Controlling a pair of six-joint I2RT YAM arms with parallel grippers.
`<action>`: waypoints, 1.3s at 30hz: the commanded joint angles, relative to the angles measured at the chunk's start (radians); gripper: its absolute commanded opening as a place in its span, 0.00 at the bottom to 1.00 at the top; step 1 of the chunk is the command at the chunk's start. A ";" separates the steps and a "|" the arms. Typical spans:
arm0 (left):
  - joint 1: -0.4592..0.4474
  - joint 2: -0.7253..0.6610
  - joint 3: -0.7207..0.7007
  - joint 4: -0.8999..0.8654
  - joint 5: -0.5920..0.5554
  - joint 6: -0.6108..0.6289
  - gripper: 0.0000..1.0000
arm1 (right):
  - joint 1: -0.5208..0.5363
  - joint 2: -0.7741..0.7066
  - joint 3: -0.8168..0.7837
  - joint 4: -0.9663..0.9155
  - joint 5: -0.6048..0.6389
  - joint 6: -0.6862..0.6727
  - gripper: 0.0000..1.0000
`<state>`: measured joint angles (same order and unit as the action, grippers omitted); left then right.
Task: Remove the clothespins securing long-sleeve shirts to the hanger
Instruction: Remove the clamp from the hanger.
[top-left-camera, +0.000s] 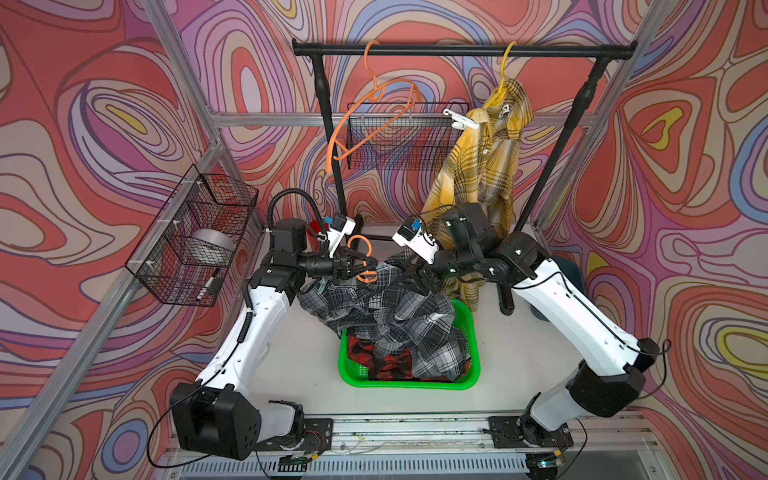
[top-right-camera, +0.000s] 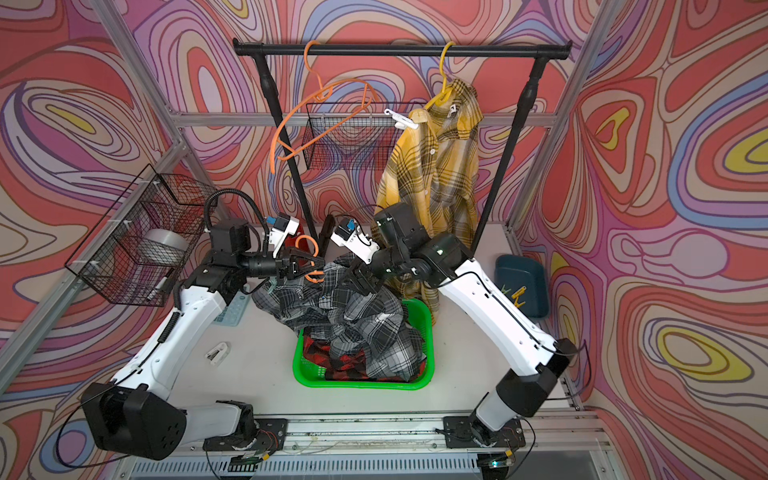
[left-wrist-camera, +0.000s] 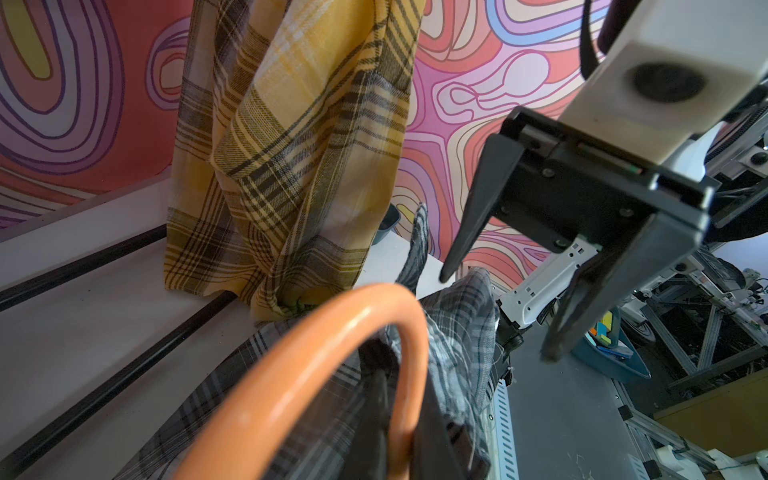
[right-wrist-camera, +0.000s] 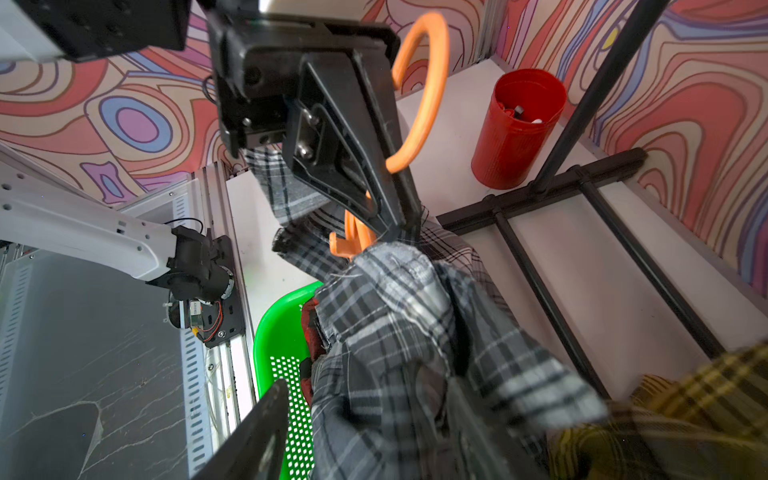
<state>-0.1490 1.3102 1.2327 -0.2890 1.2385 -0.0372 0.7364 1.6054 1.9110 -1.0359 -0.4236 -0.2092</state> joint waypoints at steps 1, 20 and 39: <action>0.005 0.007 0.036 0.013 0.023 0.008 0.00 | 0.008 0.014 0.011 -0.012 -0.034 -0.026 0.59; 0.027 -0.090 0.024 0.166 -0.057 -0.127 0.67 | -0.071 -0.042 -0.169 0.120 -0.018 -0.008 0.00; 0.277 -0.151 -0.163 0.591 0.011 -0.217 0.93 | -0.308 -0.105 -0.308 0.171 -0.349 -0.037 0.00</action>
<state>0.1070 1.1507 1.0729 0.2001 1.2308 -0.2661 0.4419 1.5394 1.6112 -0.8684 -0.6979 -0.2272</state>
